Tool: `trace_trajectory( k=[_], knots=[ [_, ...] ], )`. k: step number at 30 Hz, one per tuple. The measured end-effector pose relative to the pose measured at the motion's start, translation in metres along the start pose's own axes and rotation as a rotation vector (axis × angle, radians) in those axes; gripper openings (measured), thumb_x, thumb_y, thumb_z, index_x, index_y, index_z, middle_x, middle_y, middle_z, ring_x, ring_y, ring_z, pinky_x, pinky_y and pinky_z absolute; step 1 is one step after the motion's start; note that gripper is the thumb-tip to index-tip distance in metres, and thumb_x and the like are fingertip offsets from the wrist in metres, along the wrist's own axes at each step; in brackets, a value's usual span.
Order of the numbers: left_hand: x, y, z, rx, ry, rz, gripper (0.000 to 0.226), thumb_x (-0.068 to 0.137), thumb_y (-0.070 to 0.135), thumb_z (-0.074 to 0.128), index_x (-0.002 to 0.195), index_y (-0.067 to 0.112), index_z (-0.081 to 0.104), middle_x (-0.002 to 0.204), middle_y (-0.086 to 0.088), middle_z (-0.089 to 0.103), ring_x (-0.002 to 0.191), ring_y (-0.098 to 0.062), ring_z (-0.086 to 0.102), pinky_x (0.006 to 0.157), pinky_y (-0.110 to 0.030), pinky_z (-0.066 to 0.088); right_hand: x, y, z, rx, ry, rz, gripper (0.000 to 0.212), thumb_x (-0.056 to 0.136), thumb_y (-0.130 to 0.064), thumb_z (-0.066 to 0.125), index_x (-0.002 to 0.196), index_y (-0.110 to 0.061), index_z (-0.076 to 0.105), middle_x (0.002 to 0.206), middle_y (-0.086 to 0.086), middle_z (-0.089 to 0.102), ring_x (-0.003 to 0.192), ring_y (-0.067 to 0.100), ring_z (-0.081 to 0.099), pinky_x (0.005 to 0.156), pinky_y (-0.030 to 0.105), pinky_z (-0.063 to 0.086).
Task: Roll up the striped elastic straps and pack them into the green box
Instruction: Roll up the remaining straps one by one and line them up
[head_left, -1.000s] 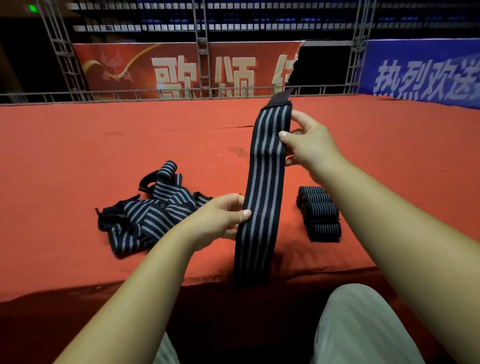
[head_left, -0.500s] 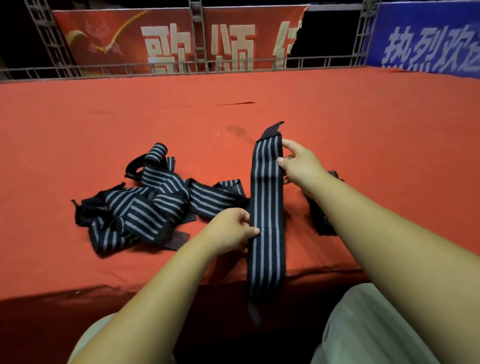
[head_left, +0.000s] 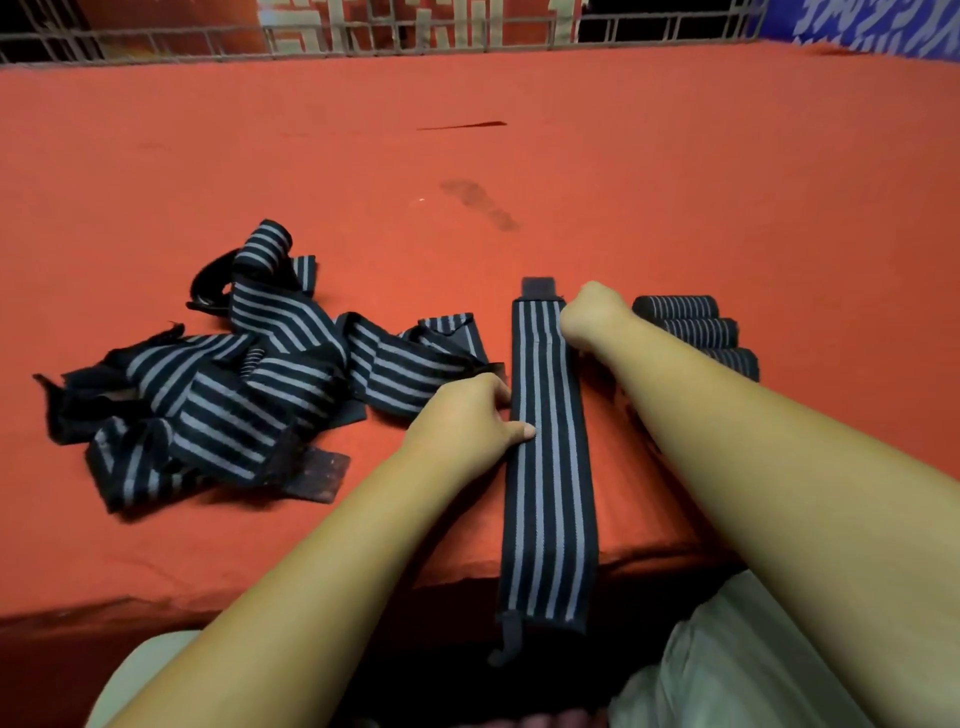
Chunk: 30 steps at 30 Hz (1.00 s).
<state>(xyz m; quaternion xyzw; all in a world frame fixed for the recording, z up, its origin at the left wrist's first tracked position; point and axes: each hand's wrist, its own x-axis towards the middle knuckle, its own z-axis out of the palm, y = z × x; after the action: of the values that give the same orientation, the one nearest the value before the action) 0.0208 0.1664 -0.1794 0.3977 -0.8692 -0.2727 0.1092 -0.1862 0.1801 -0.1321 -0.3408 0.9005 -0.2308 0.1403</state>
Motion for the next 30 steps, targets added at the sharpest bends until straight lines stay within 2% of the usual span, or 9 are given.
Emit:
trace_trajectory(
  k=[4, 9, 11, 13, 14, 16, 20, 25, 30],
  knots=[
    [-0.010, 0.003, -0.005, 0.008, -0.018, 0.029, 0.050, 0.094, 0.048, 0.080, 0.134, 0.021, 0.068, 0.118, 0.003, 0.072, 0.111, -0.018, 0.066, 0.085, -0.028, 0.043, -0.011, 0.001, 0.001, -0.062, -0.011, -0.004, 0.027, 0.106, -0.006, 0.047, 0.122, 0.005, 0.066, 0.125, 0.025, 0.069, 0.117, 0.042, 0.066, 0.080, 0.036, 0.046],
    [-0.032, 0.001, -0.027, -0.032, -0.048, 0.003, 0.030, 0.098, 0.044, 0.075, 0.116, 0.020, 0.076, 0.103, 0.002, 0.077, 0.080, -0.013, 0.071, 0.077, -0.029, 0.055, -0.037, -0.001, -0.005, -0.009, -0.002, -0.045, 0.026, 0.098, -0.001, 0.046, 0.105, -0.003, 0.071, 0.095, 0.018, 0.065, 0.082, 0.035, 0.059, 0.068, 0.033, 0.042],
    [-0.044, -0.004, -0.041, -0.076, -0.052, 0.000, 0.017, 0.099, 0.037, 0.073, 0.105, 0.022, 0.078, 0.091, 0.001, 0.080, 0.076, -0.017, 0.076, 0.078, -0.039, 0.065, -0.050, -0.006, -0.006, 0.039, -0.015, -0.071, 0.026, 0.097, -0.001, 0.048, 0.107, -0.004, 0.072, 0.099, 0.019, 0.069, 0.086, 0.035, 0.063, 0.070, 0.036, 0.047],
    [-0.058, -0.009, -0.058, -0.130, -0.041, -0.006, 0.011, 0.102, 0.031, 0.069, 0.099, 0.023, 0.076, 0.082, -0.001, 0.081, 0.070, -0.020, 0.079, 0.069, -0.042, 0.067, -0.066, -0.013, -0.006, 0.131, -0.035, -0.098, 0.028, 0.100, -0.007, 0.053, 0.119, -0.003, 0.074, 0.115, 0.019, 0.073, 0.095, 0.030, 0.064, 0.086, 0.040, 0.057],
    [-0.064, -0.013, -0.068, -0.127, -0.022, -0.011, 0.012, 0.103, 0.029, 0.068, 0.098, 0.022, 0.076, 0.080, -0.001, 0.080, 0.063, -0.016, 0.077, 0.060, -0.037, 0.066, -0.074, -0.017, -0.005, 0.180, -0.032, -0.123, 0.028, 0.101, -0.011, 0.056, 0.122, -0.005, 0.074, 0.120, 0.018, 0.073, 0.094, 0.028, 0.062, 0.090, 0.039, 0.057],
    [-0.074, -0.021, -0.086, -0.122, 0.016, -0.038, 0.016, 0.104, 0.030, 0.066, 0.096, 0.021, 0.077, 0.078, 0.000, 0.078, 0.053, -0.009, 0.071, 0.044, -0.026, 0.055, -0.086, -0.028, -0.003, 0.231, -0.021, -0.183, 0.025, 0.102, -0.015, 0.057, 0.115, -0.009, 0.078, 0.116, 0.013, 0.076, 0.084, 0.025, 0.062, 0.080, 0.032, 0.055],
    [-0.095, -0.051, -0.128, -0.235, 0.157, -0.085, 0.018, 0.104, 0.029, 0.068, 0.093, 0.019, 0.077, 0.085, -0.001, 0.081, 0.056, -0.009, 0.072, 0.053, -0.031, 0.058, -0.117, -0.069, 0.009, 0.255, -0.038, -0.329, 0.024, 0.099, -0.015, 0.058, 0.089, -0.022, 0.079, 0.099, 0.002, 0.079, 0.092, 0.025, 0.069, 0.083, 0.031, 0.052],
    [-0.113, -0.102, -0.174, -0.263, 0.408, -0.190, 0.023, 0.102, 0.026, 0.070, 0.084, 0.014, 0.077, 0.059, 0.011, 0.071, 0.047, -0.004, 0.062, 0.048, -0.021, 0.048, -0.148, -0.120, 0.034, 0.216, -0.090, -0.530, 0.023, 0.098, -0.017, 0.060, 0.099, -0.026, 0.081, 0.107, -0.004, 0.078, 0.104, 0.014, 0.066, 0.082, 0.024, 0.041],
    [-0.119, -0.172, -0.215, -0.273, 0.626, -0.350, 0.015, 0.087, 0.028, 0.064, 0.081, 0.024, 0.078, 0.077, 0.003, 0.080, 0.067, -0.021, 0.073, 0.071, -0.038, 0.063, -0.159, -0.167, 0.070, 0.199, -0.177, -0.686, 0.020, 0.098, -0.018, 0.061, 0.091, -0.030, 0.076, 0.100, -0.007, 0.077, 0.101, 0.015, 0.069, 0.080, 0.028, 0.045]
  ],
)
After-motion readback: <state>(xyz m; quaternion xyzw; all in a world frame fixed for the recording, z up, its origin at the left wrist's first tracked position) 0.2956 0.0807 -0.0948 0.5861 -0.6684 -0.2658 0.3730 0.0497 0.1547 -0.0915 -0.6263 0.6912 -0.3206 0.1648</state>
